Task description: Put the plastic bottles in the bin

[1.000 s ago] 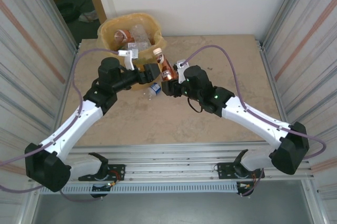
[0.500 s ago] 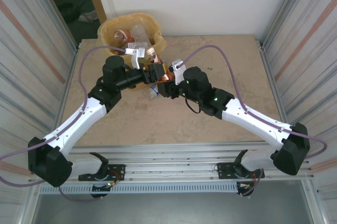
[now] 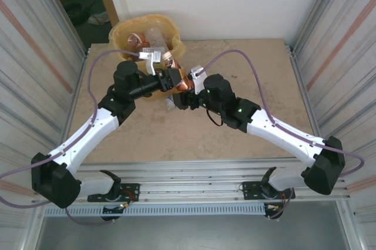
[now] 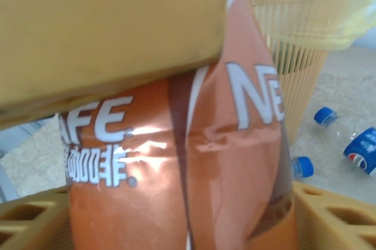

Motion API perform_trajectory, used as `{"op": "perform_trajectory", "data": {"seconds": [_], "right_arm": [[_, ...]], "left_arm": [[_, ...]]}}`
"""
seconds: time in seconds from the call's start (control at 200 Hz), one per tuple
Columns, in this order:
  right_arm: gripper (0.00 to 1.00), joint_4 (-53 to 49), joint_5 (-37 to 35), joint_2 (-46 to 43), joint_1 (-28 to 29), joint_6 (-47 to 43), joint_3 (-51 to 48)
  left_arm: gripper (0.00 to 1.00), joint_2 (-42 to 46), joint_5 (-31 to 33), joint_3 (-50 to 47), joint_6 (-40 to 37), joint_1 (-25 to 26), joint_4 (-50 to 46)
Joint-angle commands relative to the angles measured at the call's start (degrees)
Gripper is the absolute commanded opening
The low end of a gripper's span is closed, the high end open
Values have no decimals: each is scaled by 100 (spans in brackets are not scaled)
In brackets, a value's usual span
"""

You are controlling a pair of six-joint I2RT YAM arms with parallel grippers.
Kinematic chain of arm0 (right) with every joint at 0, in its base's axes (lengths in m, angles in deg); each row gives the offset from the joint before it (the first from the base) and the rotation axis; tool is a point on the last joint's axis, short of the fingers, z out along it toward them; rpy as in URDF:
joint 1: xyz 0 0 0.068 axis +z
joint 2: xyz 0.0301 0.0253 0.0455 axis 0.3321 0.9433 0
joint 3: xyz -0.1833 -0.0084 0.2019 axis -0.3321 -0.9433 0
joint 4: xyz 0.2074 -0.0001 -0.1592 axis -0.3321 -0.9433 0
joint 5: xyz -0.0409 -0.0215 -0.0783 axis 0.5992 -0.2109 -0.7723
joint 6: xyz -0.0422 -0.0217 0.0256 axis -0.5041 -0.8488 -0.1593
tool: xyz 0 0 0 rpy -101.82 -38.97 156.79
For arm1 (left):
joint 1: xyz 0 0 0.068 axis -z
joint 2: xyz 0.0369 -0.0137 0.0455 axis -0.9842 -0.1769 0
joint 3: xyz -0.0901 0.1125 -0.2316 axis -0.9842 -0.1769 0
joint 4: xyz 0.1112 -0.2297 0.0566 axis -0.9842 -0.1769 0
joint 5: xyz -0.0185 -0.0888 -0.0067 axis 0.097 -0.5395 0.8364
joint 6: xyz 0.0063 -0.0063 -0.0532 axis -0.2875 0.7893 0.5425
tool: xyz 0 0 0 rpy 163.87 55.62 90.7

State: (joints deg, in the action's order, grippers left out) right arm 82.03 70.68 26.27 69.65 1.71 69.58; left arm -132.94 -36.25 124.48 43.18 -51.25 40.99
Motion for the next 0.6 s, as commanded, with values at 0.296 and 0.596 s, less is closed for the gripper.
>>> {"op": "perform_trajectory", "data": {"seconds": [0.296,0.596], "right_arm": [[97,-76,-1234,-692,28,312,-392],[98,-267,-1528,-873,-15,520,-541]], "left_arm": [[26,-135,914,1249,-73,-950,22],[29,-780,2468,1991,-445,-1365,-367]]}}
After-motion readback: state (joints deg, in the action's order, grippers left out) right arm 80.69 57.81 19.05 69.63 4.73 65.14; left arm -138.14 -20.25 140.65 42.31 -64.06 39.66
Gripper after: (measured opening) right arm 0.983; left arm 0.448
